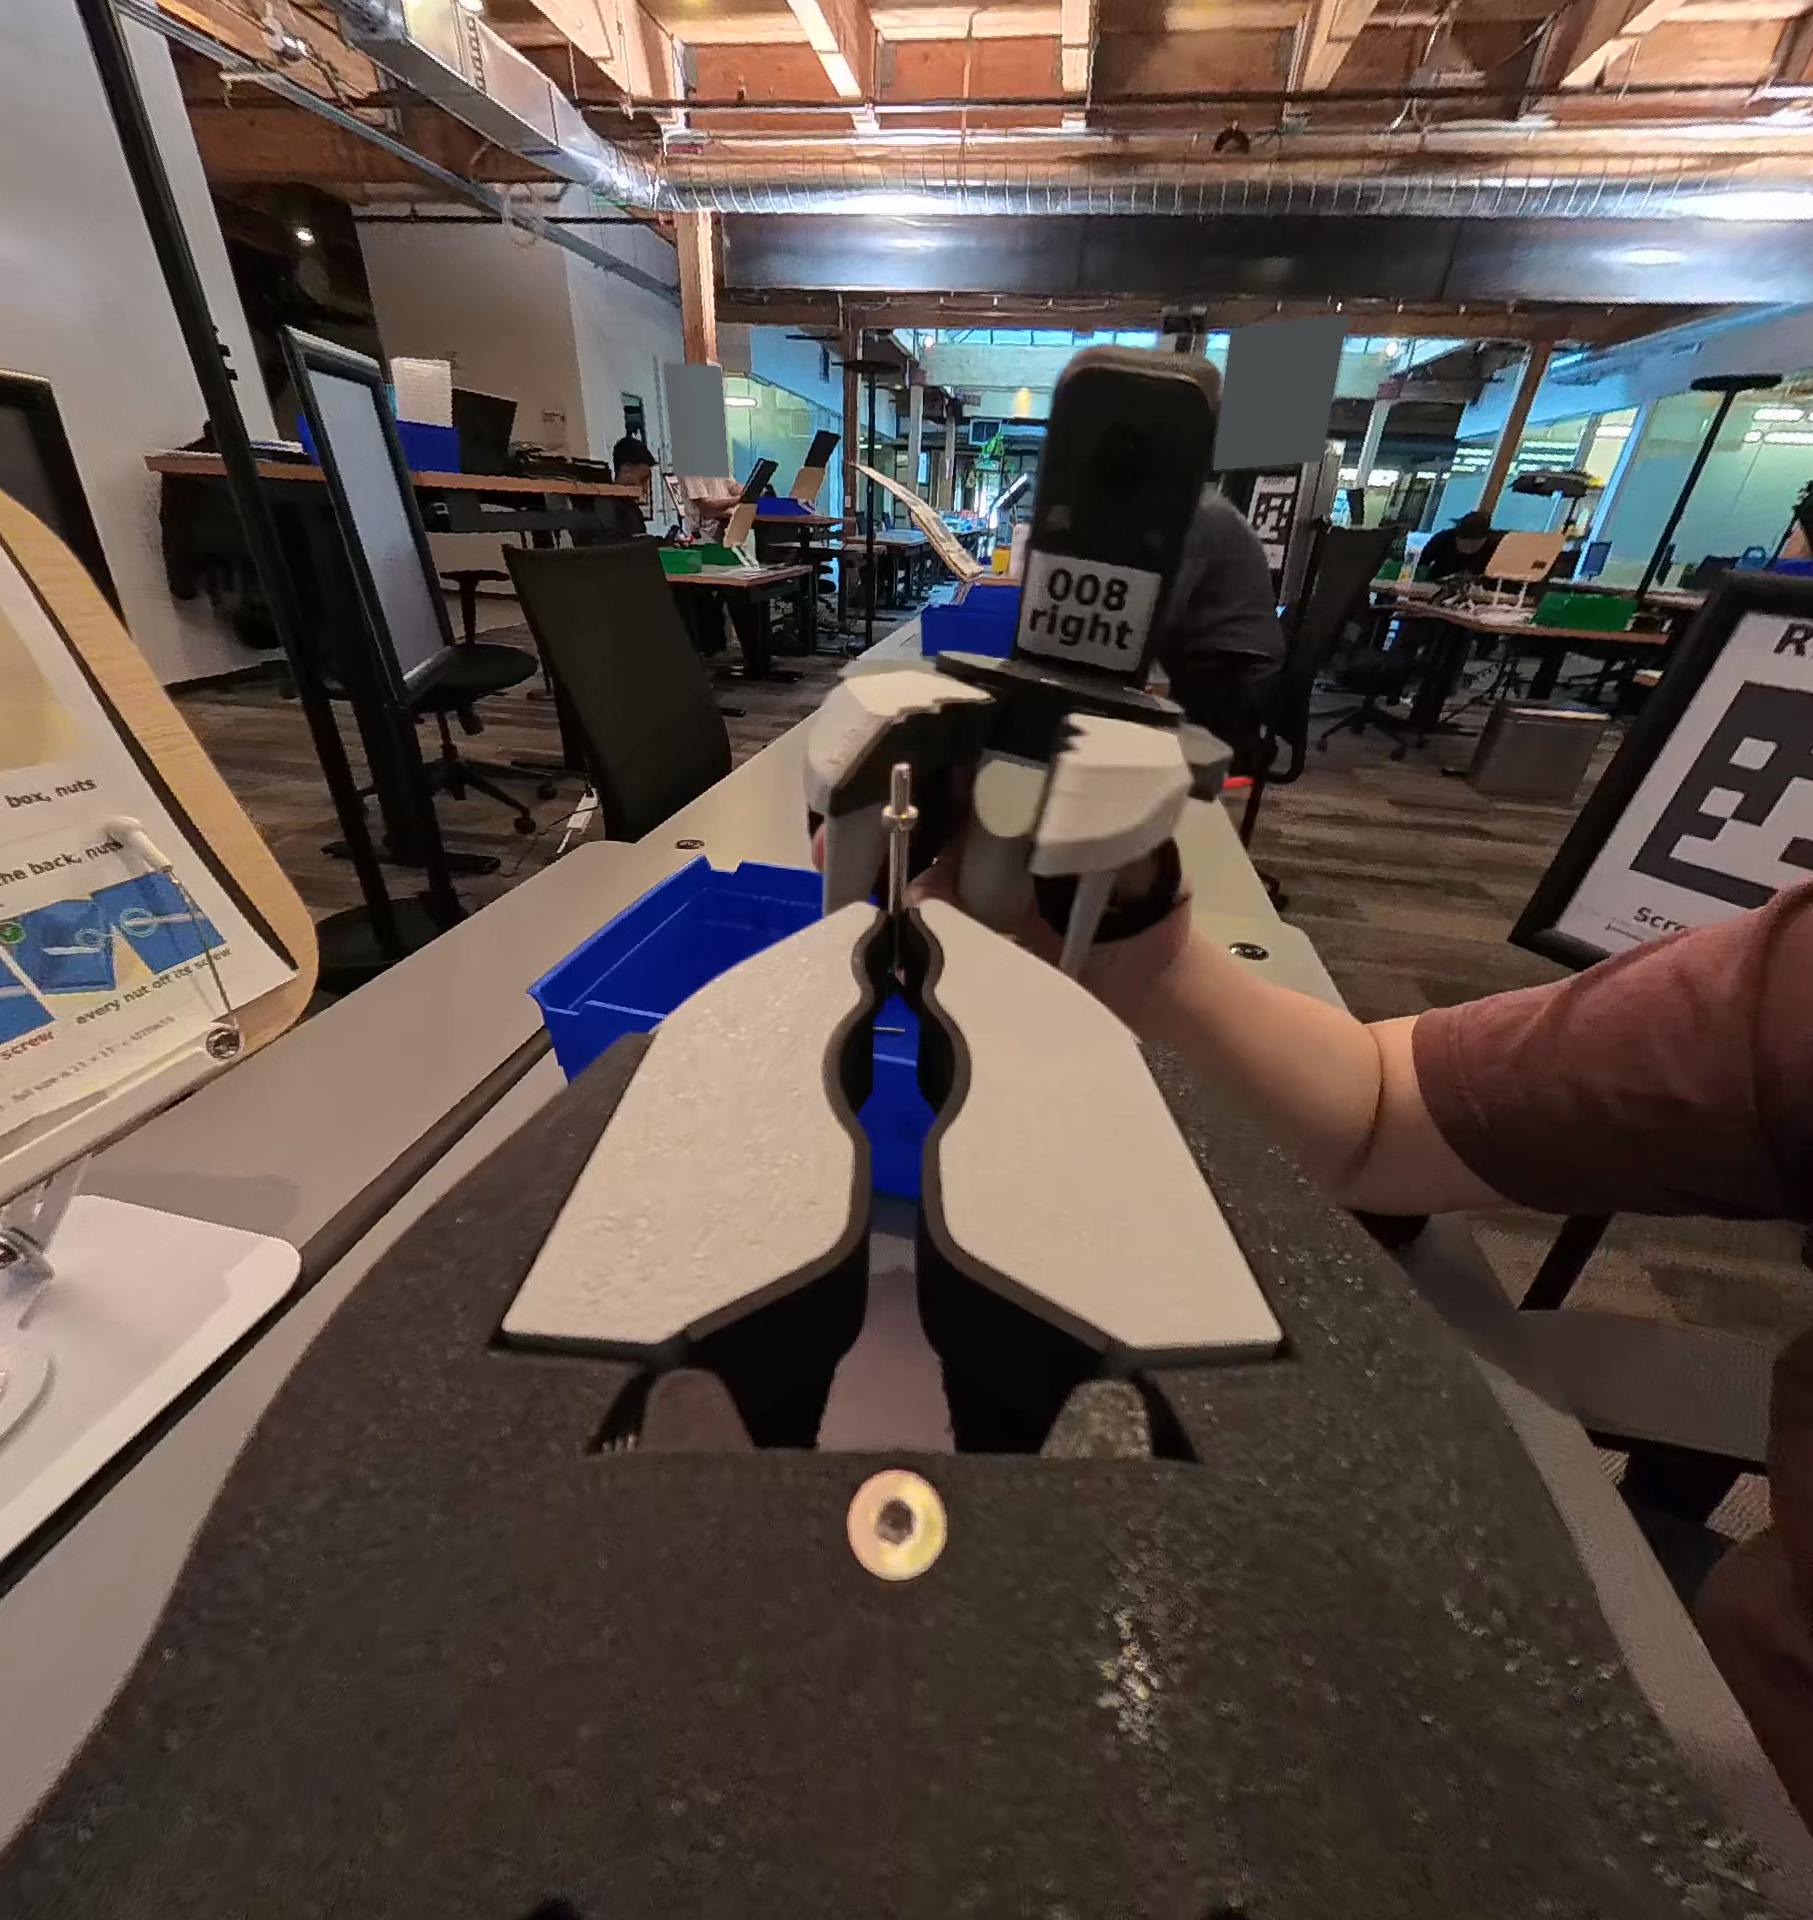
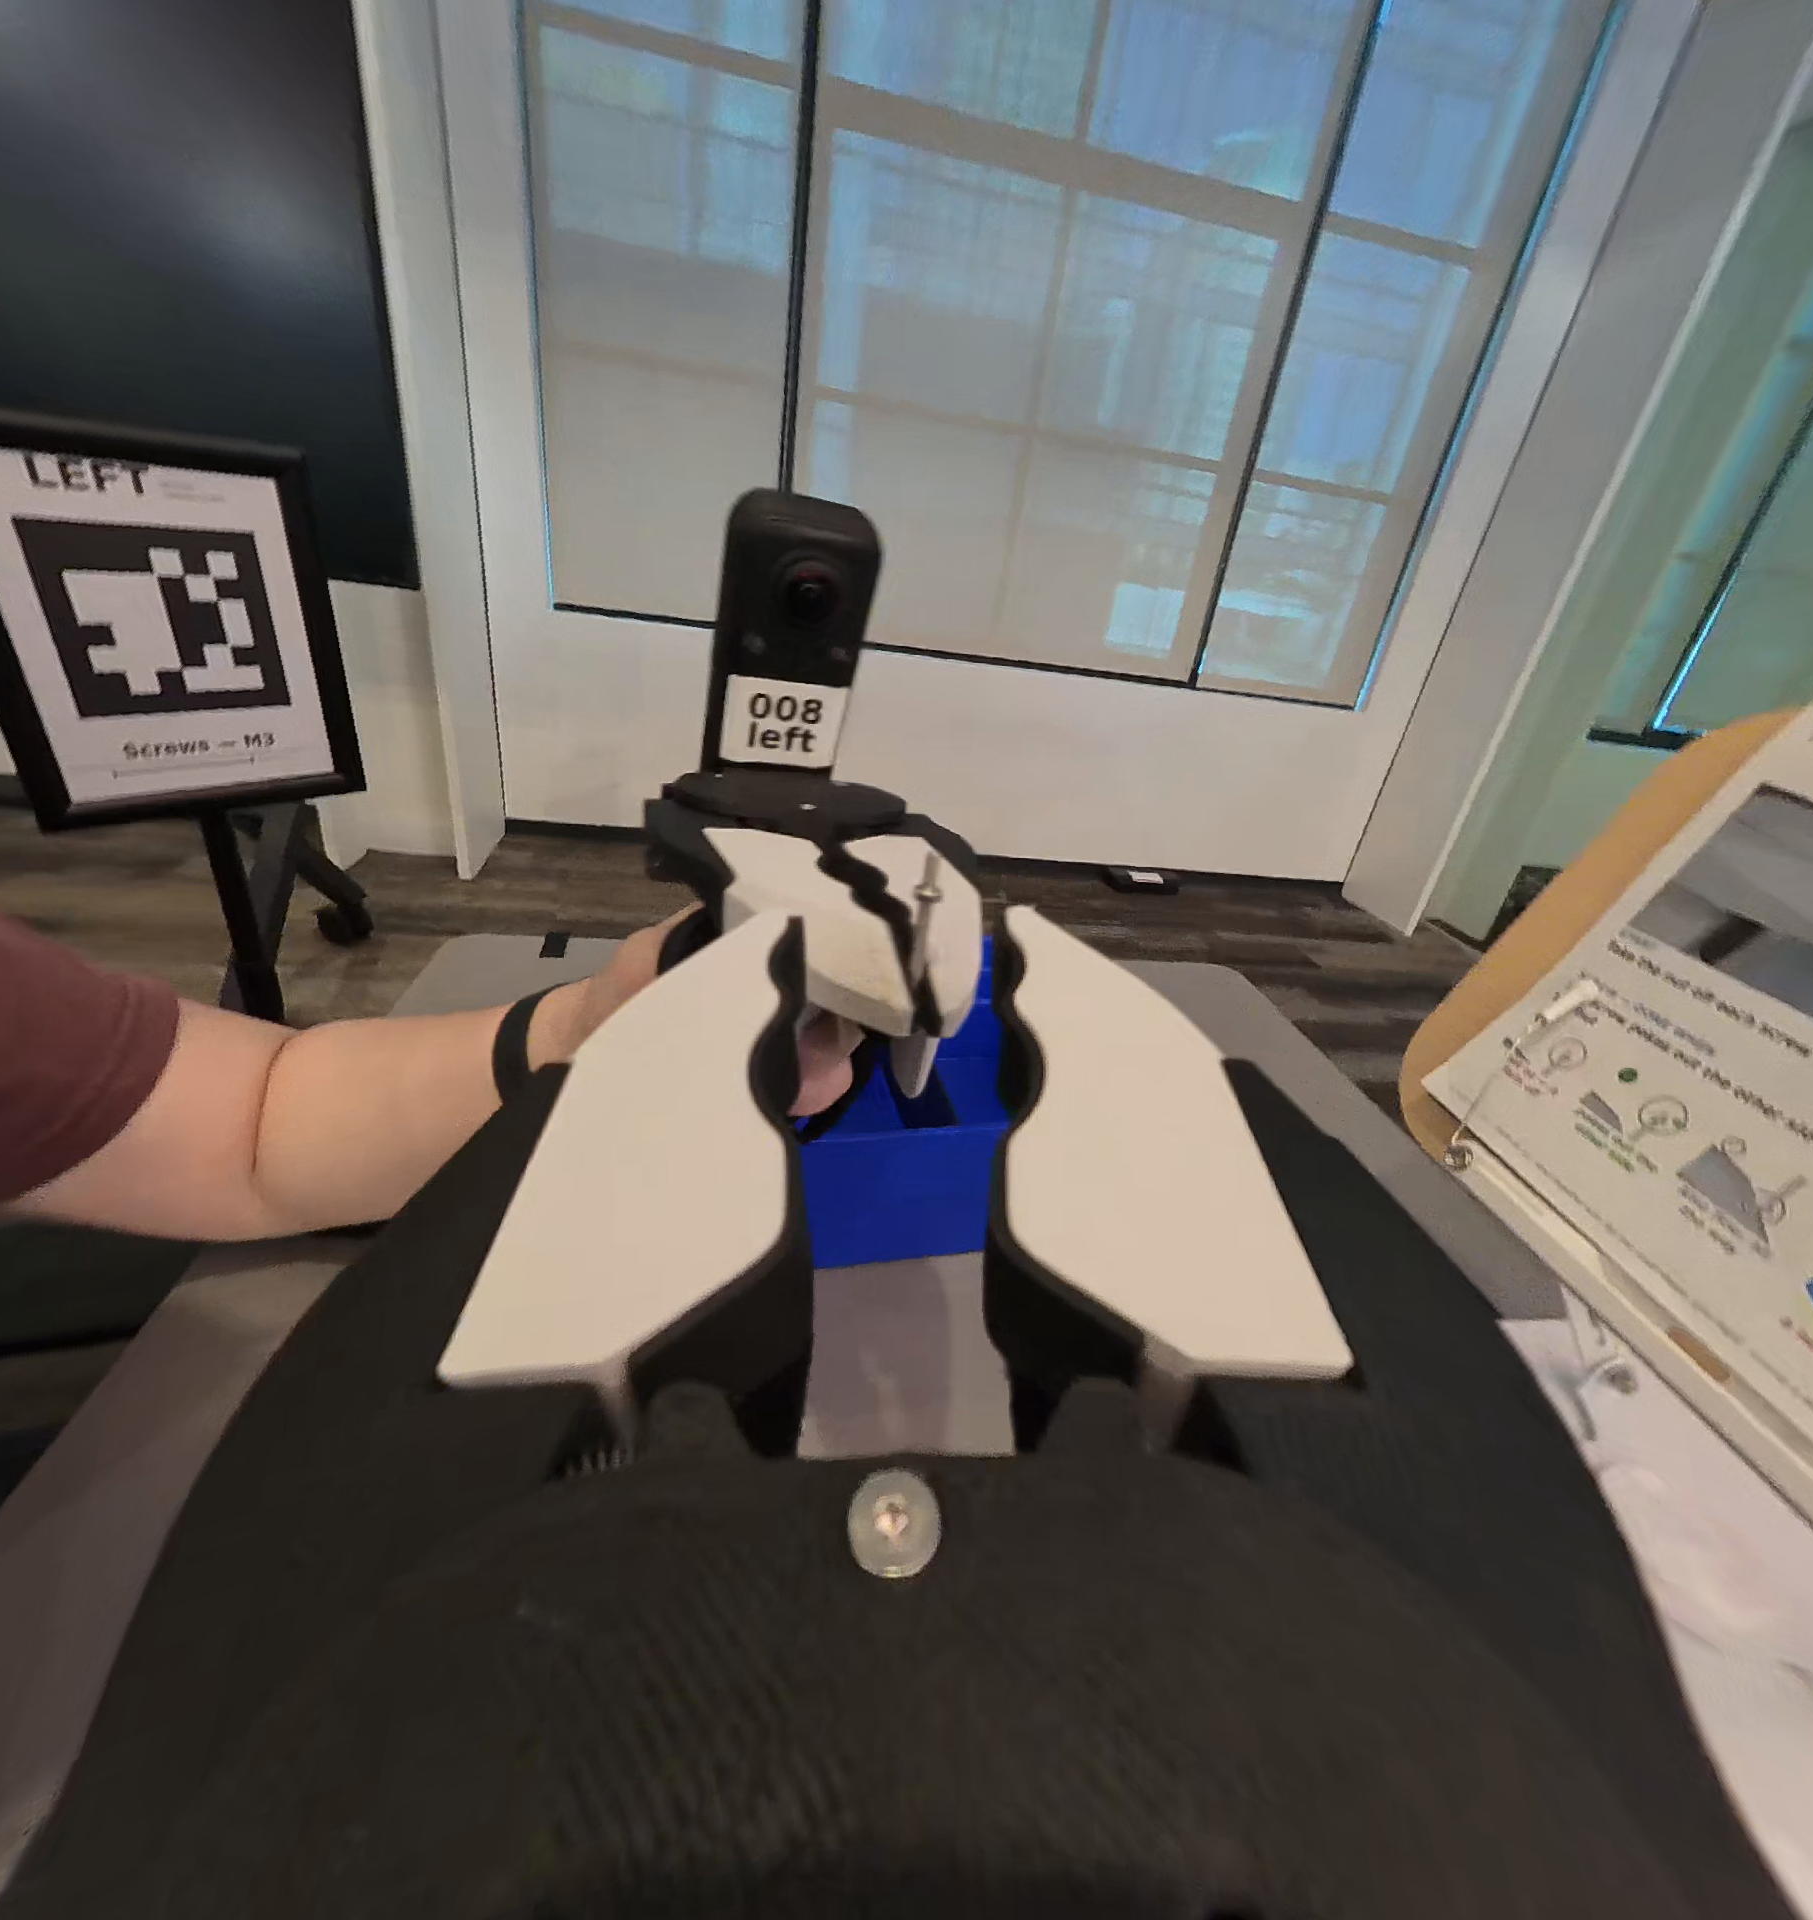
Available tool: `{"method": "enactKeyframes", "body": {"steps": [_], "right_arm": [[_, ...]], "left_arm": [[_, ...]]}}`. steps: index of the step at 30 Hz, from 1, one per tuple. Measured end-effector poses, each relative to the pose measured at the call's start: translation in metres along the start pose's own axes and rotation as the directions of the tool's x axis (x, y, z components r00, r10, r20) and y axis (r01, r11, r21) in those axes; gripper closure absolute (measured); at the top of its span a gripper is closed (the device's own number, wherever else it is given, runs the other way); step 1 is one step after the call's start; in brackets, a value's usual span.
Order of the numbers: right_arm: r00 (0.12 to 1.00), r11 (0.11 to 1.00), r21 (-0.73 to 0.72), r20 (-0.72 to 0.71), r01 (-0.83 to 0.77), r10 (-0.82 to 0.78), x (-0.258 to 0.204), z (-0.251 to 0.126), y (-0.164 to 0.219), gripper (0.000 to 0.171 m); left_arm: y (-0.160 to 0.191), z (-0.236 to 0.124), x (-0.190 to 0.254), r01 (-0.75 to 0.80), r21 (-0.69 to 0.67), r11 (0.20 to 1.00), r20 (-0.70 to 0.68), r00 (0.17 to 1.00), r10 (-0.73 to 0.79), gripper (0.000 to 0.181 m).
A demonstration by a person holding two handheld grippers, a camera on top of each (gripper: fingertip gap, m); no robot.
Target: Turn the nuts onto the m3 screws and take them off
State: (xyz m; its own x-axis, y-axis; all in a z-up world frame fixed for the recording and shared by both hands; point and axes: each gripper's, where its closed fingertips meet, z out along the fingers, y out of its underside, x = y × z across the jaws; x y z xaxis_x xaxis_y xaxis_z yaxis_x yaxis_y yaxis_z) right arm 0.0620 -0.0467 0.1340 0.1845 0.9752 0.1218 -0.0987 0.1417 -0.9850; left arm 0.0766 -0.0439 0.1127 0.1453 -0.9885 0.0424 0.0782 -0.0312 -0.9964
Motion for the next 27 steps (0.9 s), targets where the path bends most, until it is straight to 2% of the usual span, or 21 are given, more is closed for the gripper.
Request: {"method": "enactKeyframes", "body": {"steps": [5,20,27], "right_arm": [[0.993,0.993,0.018,0.025,-0.114,0.114,0.007,-0.005,0.0,0.158],[0.993,0.992,-0.056,0.047,-0.11,0.113,0.002,0.001,0.012,0.16],[0.99,0.991,-0.067,0.072,-0.119,0.124,0.0,0.001,0.015,0.167]], "left_arm": [[0.003,0.003,0.003,-0.02,-0.021,1.0,-0.002,1.0,0.02,0.179],[0.007,0.005,0.005,-0.037,-0.055,0.998,-0.001,0.999,0.037,0.179],[0.009,0.006,0.003,-0.037,-0.066,0.997,0.002,0.999,0.038,0.179]]}}
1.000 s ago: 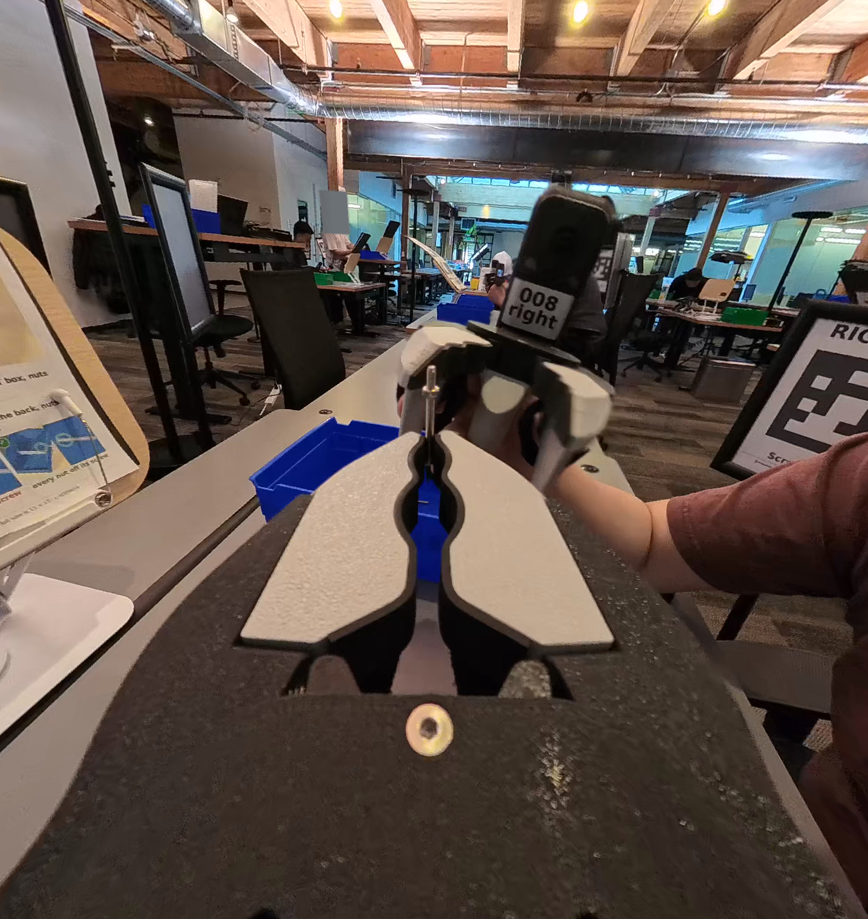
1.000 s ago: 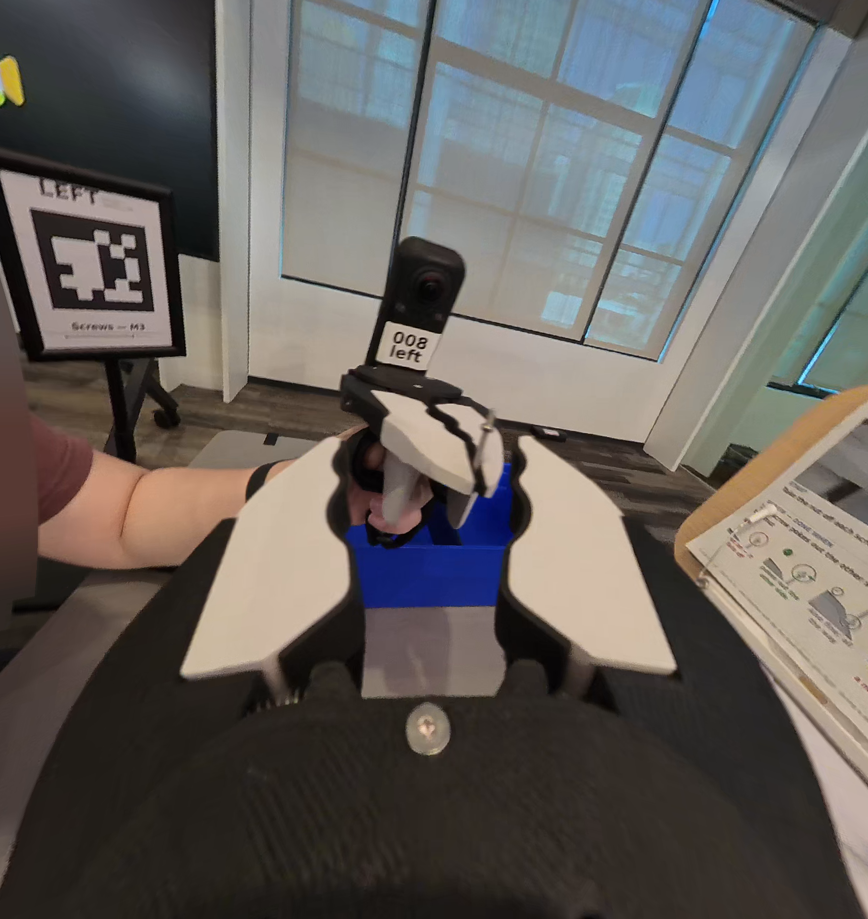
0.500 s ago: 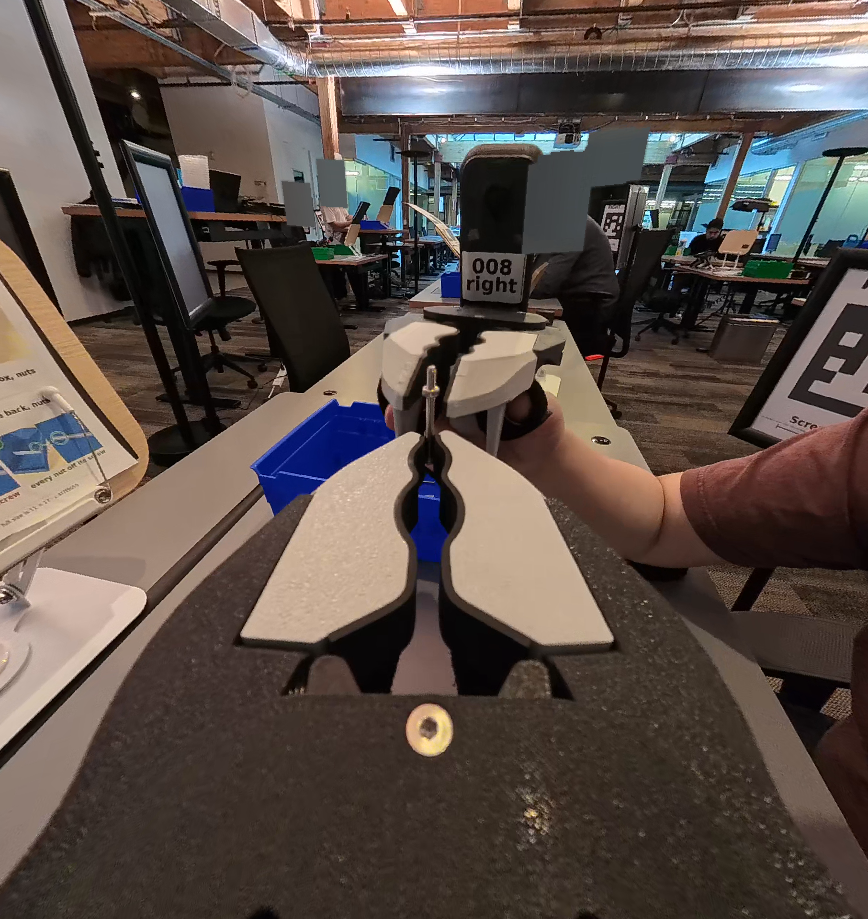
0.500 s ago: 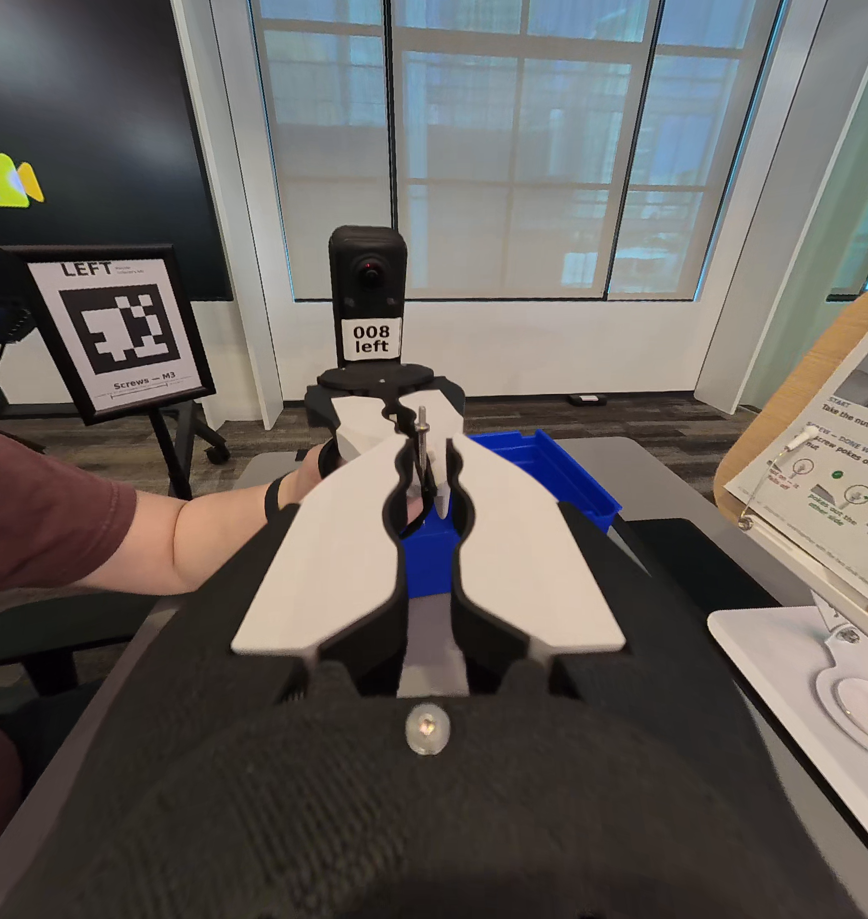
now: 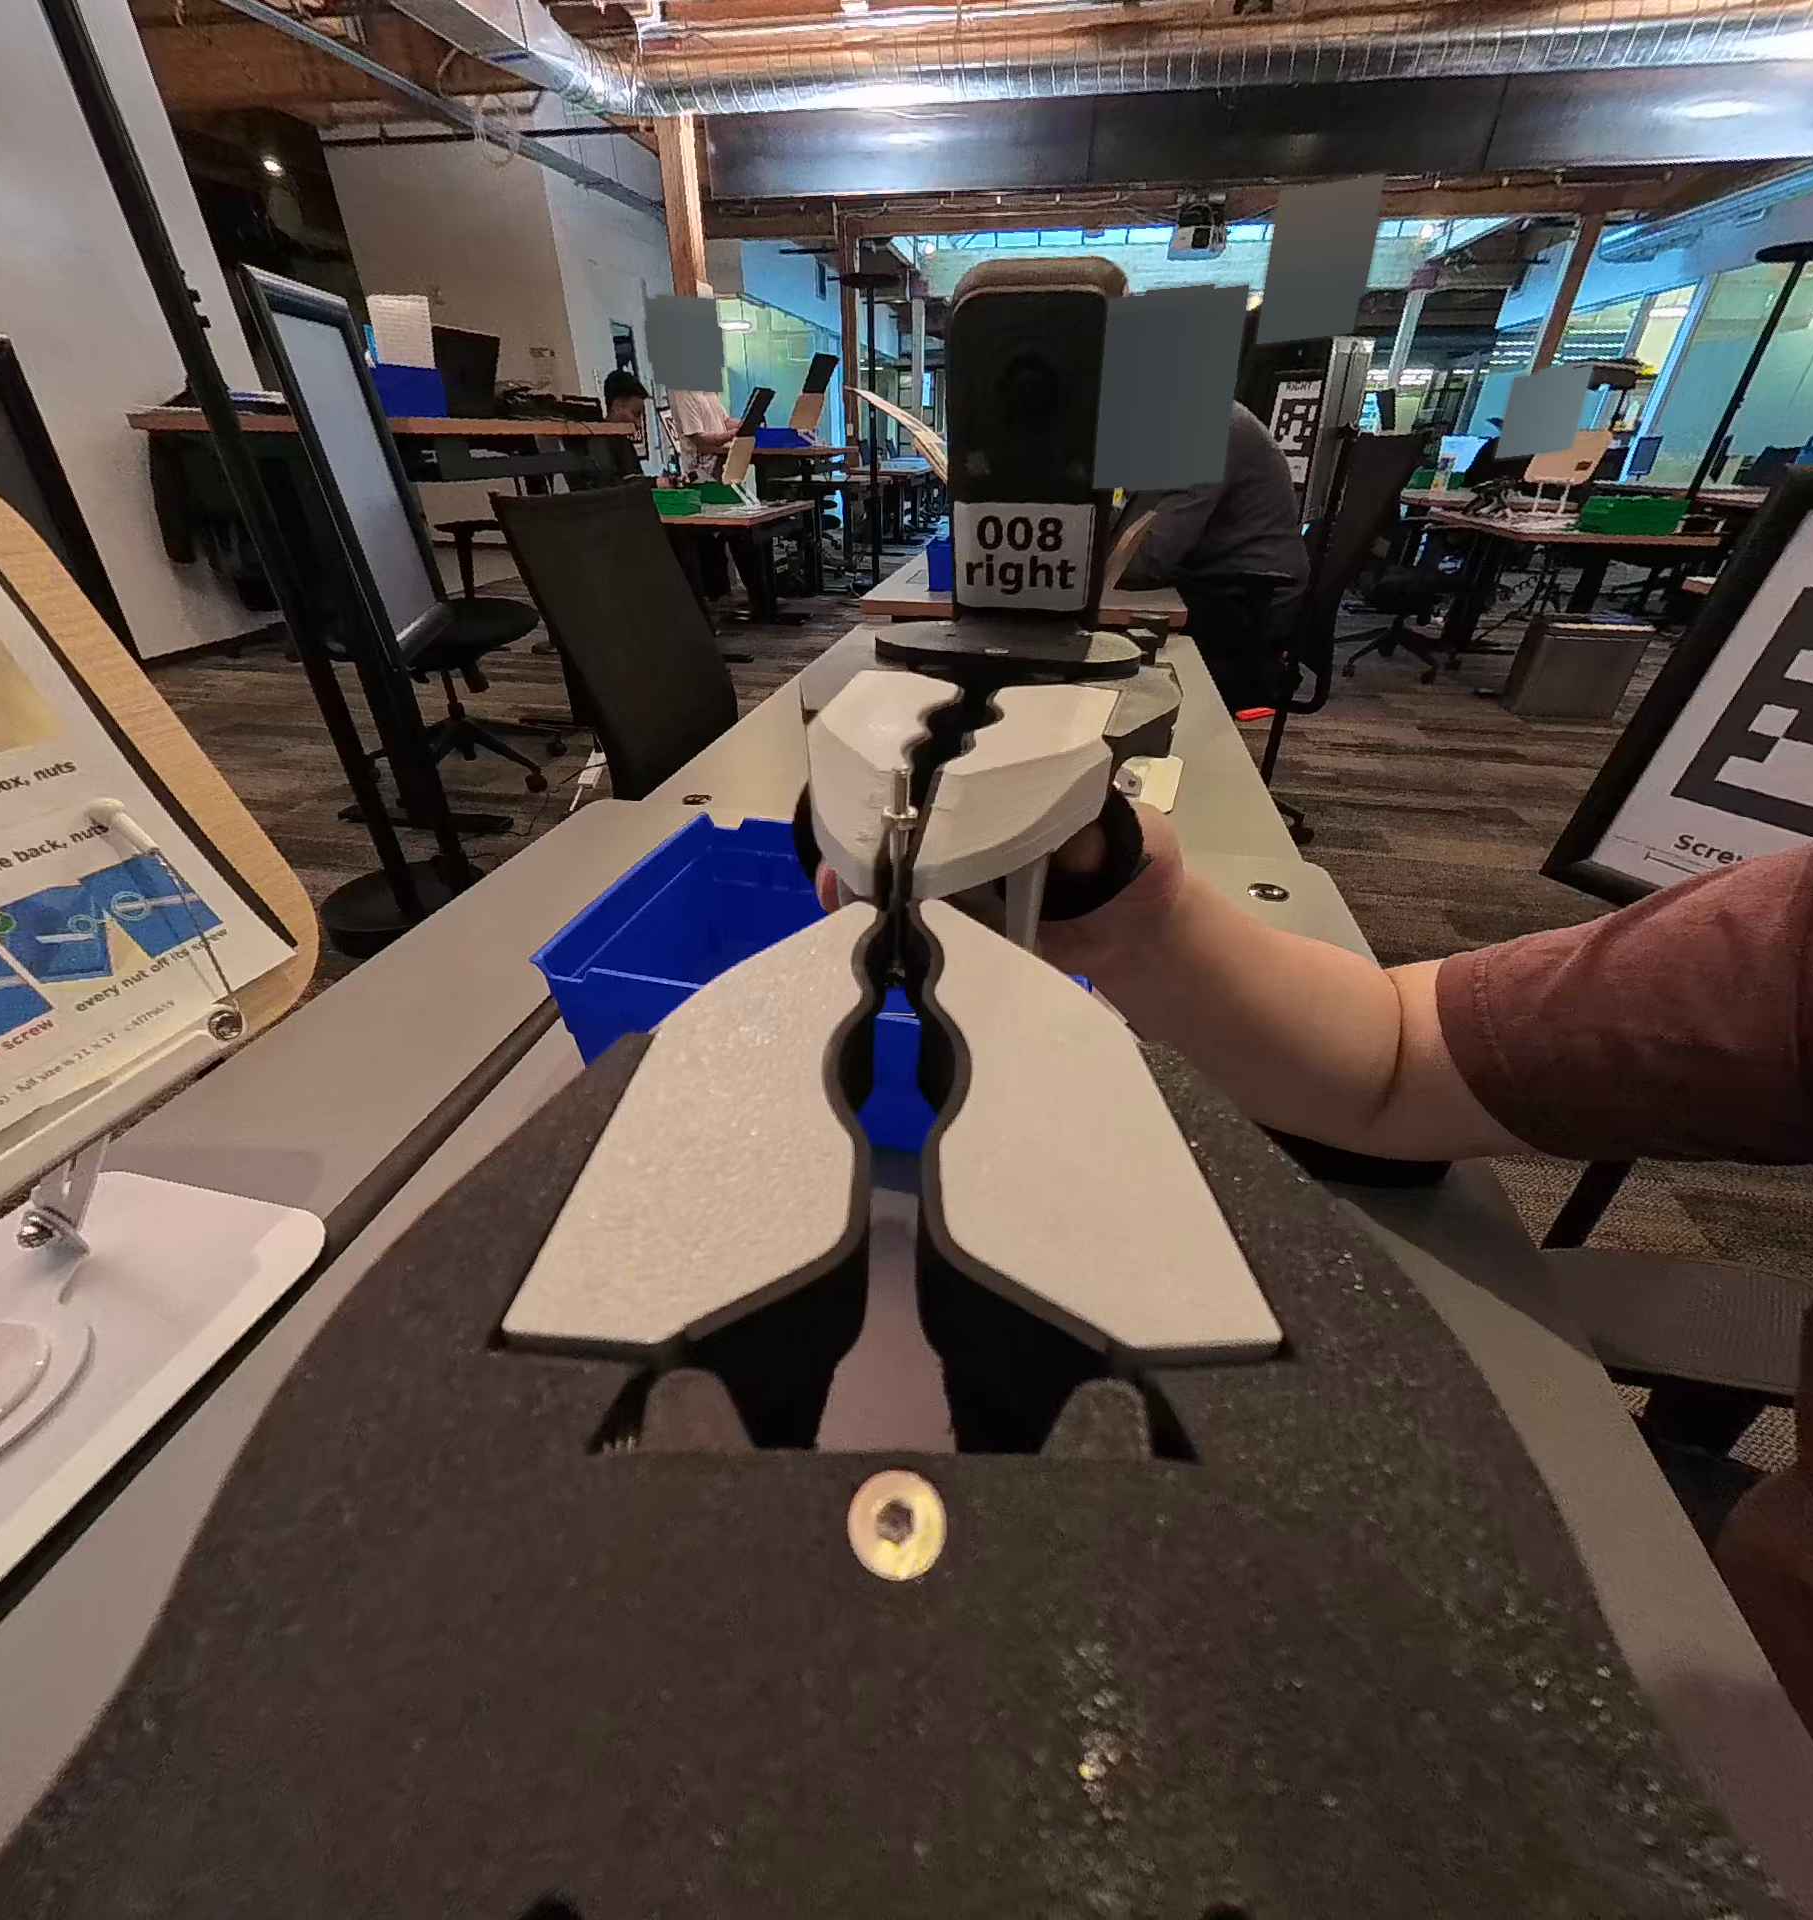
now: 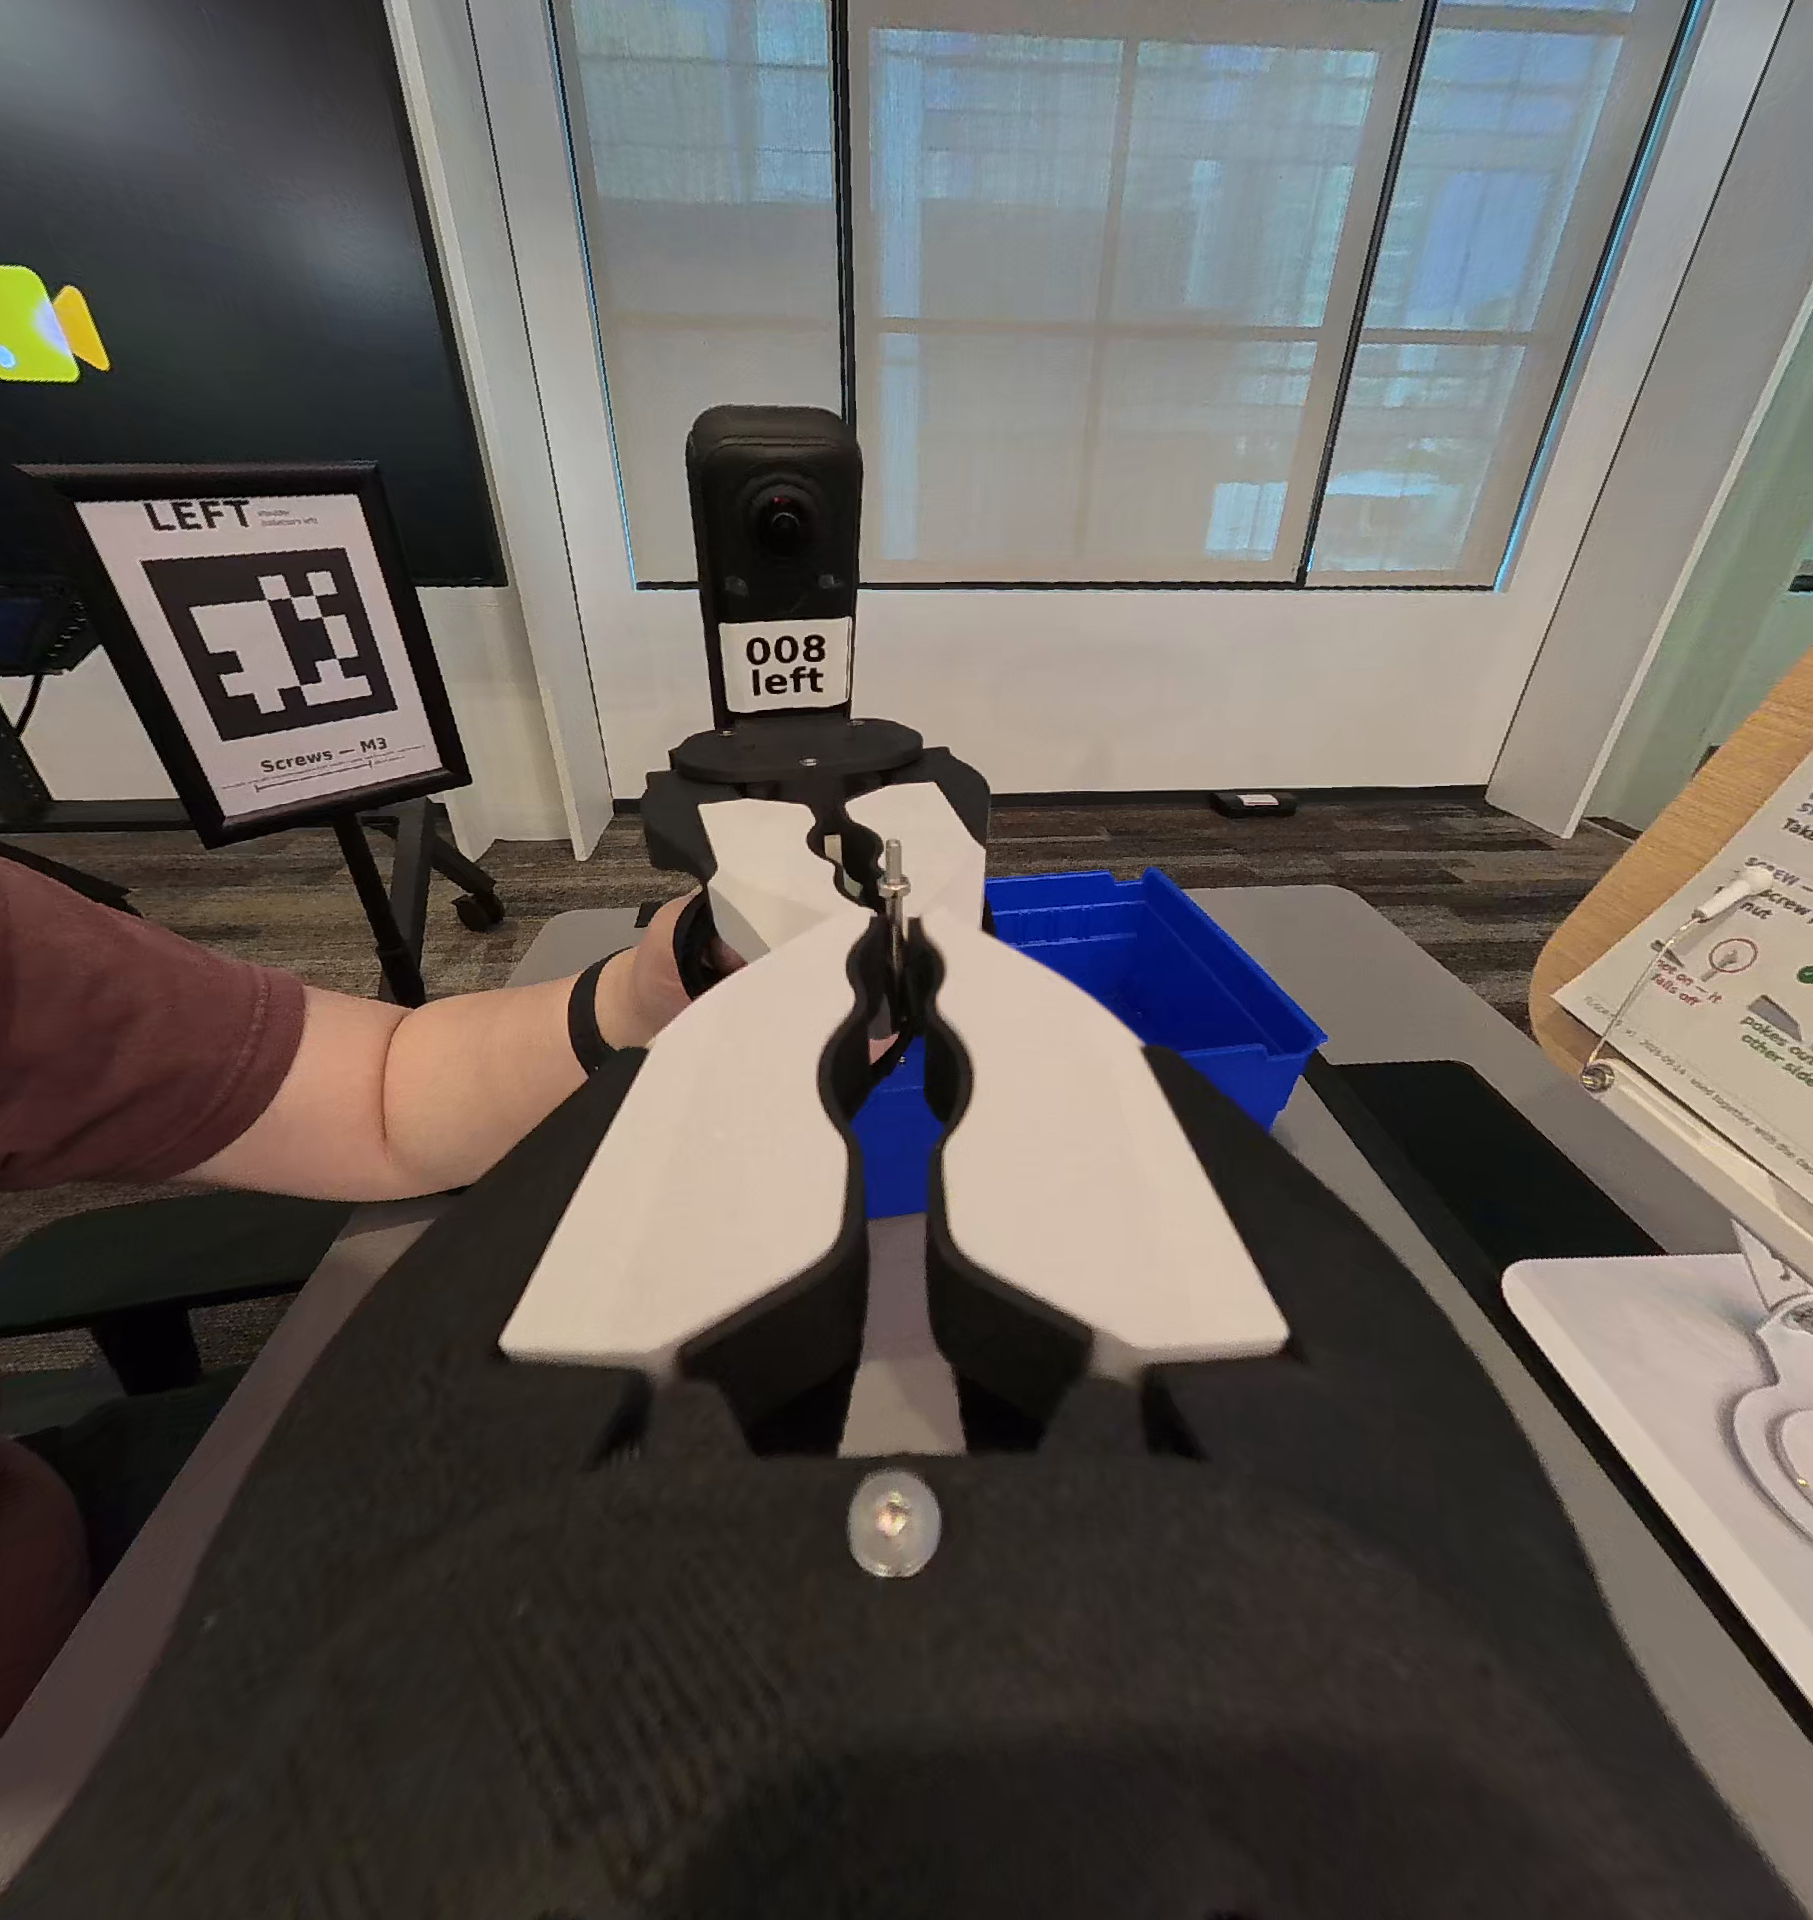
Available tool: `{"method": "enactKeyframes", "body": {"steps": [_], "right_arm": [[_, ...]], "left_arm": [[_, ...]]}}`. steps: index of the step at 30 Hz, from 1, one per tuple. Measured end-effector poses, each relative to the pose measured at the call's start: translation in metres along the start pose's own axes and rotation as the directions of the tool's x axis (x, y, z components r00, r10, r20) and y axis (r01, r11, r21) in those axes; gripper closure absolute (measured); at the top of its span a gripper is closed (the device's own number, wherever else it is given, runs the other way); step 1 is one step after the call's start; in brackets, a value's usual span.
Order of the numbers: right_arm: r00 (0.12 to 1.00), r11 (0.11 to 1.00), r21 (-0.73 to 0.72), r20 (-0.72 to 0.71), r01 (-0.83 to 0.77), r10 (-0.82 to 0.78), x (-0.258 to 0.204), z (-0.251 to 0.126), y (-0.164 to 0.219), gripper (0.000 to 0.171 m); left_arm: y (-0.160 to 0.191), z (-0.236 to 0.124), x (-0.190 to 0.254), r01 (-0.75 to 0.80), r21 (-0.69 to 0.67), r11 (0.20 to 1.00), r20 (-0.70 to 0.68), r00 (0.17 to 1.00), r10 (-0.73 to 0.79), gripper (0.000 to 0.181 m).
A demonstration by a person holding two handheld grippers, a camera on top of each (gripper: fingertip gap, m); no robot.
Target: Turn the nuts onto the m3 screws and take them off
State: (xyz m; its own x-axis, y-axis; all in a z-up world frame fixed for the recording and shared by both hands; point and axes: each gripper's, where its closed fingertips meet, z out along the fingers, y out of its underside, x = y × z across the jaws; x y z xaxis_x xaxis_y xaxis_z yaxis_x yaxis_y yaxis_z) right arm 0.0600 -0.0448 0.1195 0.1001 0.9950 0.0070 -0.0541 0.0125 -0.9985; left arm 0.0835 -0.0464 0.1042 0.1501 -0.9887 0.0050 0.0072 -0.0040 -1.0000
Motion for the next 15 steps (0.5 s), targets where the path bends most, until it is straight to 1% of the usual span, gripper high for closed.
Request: {"method": "enactKeyframes", "body": {"steps": [5,6,9,11,12,13,15], "right_arm": [[0.999,1.0,0.008,0.029,-0.028,0.028,-0.001,0.0,0.001,0.168],[0.999,0.999,0.015,0.037,-0.039,0.038,-0.001,0.0,0.0,0.168],[0.997,0.997,0.034,0.042,-0.073,0.071,0.001,-0.002,-0.002,0.168],[0.992,0.993,0.045,0.075,-0.108,0.105,-0.002,-0.009,-0.011,0.168],[0.992,0.993,0.039,0.073,-0.11,0.107,-0.004,-0.017,-0.018,0.168],[0.995,0.996,0.018,0.038,-0.091,0.09,-0.002,-0.027,-0.024,0.168],[0.996,0.997,-0.067,-0.084,-0.049,0.043,0.006,-0.056,-0.032,0.168]], "left_arm": [[0.001,-0.001,0.002,0.006,-0.005,1.0,-0.023,1.0,-0.006,0.179],[0.0,-0.001,0.003,0.005,-0.002,1.0,-0.031,1.0,-0.005,0.177],[-0.002,-0.001,0.005,0.002,0.0,1.0,-0.031,1.0,-0.002,0.157],[-0.005,-0.002,0.006,-0.025,-0.012,1.0,-0.008,1.0,0.025,0.15],[-0.008,-0.003,0.01,-0.041,-0.017,0.999,-0.008,0.999,0.041,0.15],[-0.013,-0.005,0.012,-0.054,-0.017,0.998,-0.001,0.999,0.054,0.15],[-0.021,-0.009,0.017,-0.067,-0.016,0.998,0.017,0.998,0.068,0.154]]}}
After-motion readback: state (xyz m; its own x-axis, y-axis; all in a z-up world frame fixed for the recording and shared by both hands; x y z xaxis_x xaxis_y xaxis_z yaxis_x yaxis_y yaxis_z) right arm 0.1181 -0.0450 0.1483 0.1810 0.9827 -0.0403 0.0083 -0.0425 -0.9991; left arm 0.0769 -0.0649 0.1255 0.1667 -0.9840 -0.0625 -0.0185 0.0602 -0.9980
